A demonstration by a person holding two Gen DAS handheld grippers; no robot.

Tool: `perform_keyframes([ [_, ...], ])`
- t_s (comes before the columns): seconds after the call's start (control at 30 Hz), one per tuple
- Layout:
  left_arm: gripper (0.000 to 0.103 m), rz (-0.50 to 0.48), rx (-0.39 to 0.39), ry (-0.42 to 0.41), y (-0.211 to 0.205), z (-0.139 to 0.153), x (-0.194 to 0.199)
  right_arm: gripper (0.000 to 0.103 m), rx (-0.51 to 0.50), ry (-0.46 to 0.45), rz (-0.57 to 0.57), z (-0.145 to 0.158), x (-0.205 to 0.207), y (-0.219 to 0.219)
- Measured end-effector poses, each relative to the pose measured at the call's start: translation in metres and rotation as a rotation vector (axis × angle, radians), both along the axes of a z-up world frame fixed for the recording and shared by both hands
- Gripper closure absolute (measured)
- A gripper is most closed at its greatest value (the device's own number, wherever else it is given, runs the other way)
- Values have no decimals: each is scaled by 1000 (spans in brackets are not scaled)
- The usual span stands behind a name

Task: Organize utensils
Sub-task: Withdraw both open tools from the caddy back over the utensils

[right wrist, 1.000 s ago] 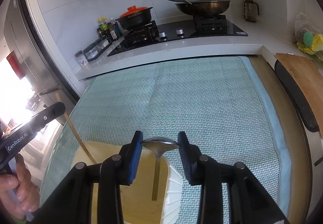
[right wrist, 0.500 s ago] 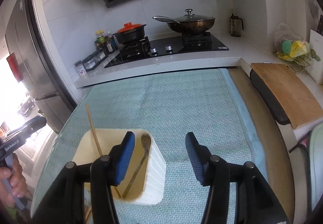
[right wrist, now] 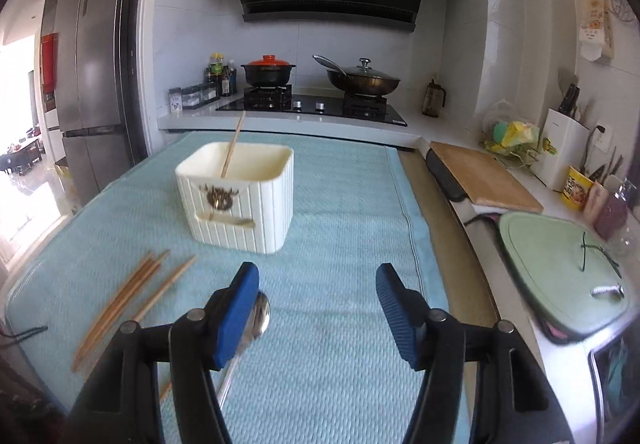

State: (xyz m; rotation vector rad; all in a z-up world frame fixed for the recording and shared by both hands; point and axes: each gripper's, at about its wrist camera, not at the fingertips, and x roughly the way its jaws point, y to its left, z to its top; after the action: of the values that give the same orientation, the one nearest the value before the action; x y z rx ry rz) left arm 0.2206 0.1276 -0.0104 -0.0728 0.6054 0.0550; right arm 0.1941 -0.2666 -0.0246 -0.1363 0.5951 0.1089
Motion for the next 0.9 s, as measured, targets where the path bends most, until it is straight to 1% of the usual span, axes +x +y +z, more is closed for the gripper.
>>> perform_keyframes([
  [0.07,19,1,8,-13,-5,-1,-15,41,17,18,-41,-14,-18,-4],
  [0.1,16,5,8,-29,-9,-1,-23,41,21,21,-58,-19,-27,-5],
  [0.13,10,12,1,-50,-11,-1,-30,41,12,17,-77,-25,-34,-4],
  [0.2,4,36,-27,-104,-17,-5,-40,41,-18,1,-107,-33,-48,0],
  [0.27,4,39,-53,-127,-24,-14,-44,41,-26,-4,-108,-39,-58,4],
  [0.37,4,3,-63,-95,-39,-32,-39,41,-27,-4,-72,-42,-63,13],
  [0.47,4,-6,-53,-67,-50,-50,-38,41,-25,-16,-43,-43,-65,24],
  [0.6,4,-8,14,-41,-65,-74,-37,41,-29,-19,-22,-46,-64,37],
  [0.7,4,-51,45,14,-75,-93,-33,41,-30,-17,-11,-50,-64,44],
  [0.83,4,-96,19,82,-83,-114,-29,40,-67,2,3,-55,-62,55],
  [0.9,4,-103,7,101,-85,-121,-30,30,-77,-2,7,-56,-63,58],
])
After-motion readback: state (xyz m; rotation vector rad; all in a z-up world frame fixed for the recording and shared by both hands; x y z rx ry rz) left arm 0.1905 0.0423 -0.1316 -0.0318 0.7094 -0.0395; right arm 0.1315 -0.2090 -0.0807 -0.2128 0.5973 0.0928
